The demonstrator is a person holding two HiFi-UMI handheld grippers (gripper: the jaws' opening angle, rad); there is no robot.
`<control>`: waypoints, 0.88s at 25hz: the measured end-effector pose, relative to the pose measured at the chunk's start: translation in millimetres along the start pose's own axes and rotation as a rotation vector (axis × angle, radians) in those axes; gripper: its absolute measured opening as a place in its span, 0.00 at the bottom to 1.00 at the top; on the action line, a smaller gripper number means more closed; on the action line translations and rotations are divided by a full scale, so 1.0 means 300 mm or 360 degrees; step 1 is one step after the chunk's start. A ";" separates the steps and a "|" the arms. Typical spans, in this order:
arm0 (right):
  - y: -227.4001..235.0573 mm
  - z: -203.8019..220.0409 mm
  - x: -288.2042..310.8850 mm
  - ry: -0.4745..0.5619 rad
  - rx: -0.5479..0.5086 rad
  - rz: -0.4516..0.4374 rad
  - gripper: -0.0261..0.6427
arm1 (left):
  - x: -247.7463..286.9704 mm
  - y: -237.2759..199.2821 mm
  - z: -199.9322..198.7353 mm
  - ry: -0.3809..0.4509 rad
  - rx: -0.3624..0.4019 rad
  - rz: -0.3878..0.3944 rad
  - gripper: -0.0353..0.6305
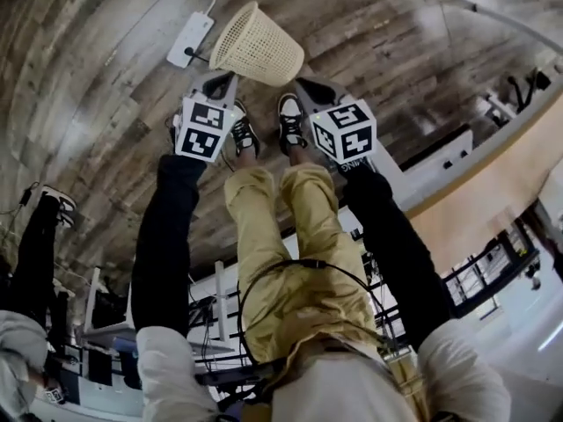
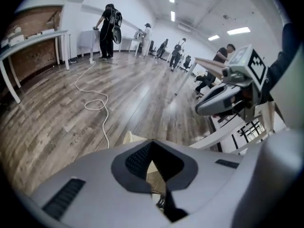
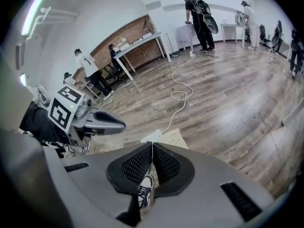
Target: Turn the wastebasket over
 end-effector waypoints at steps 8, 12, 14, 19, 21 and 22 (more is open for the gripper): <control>-0.243 -0.387 -0.558 0.0383 -0.0085 -0.0045 0.07 | -0.641 0.323 -0.389 0.0368 -0.0053 -0.0054 0.05; -0.368 -0.488 -0.884 0.0561 -0.0122 -0.0043 0.07 | -0.923 0.478 -0.502 0.0555 -0.0123 -0.0177 0.05; -0.416 -0.538 -1.035 0.0673 -0.0169 -0.0035 0.07 | -1.037 0.540 -0.570 0.0671 -0.0143 -0.0265 0.05; -0.504 -0.667 -1.353 0.0988 -0.0239 -0.0008 0.07 | -1.236 0.669 -0.743 0.0946 -0.0120 -0.0418 0.05; -0.547 -0.701 -1.470 0.1099 -0.0267 0.0002 0.07 | -1.304 0.737 -0.790 0.1012 -0.0089 -0.0433 0.05; -0.568 -0.713 -1.526 0.1145 -0.0286 0.0002 0.07 | -1.338 0.773 -0.811 0.1042 -0.0075 -0.0432 0.05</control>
Point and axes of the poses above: the fingertips, and each gripper's own axes: x forward along the fingers, y to its right, z out of its underside, the point moved 3 cm from there along -x, backward along the fingers, and after that the axes turned 5 degrees about z, right-handed, at the moved point
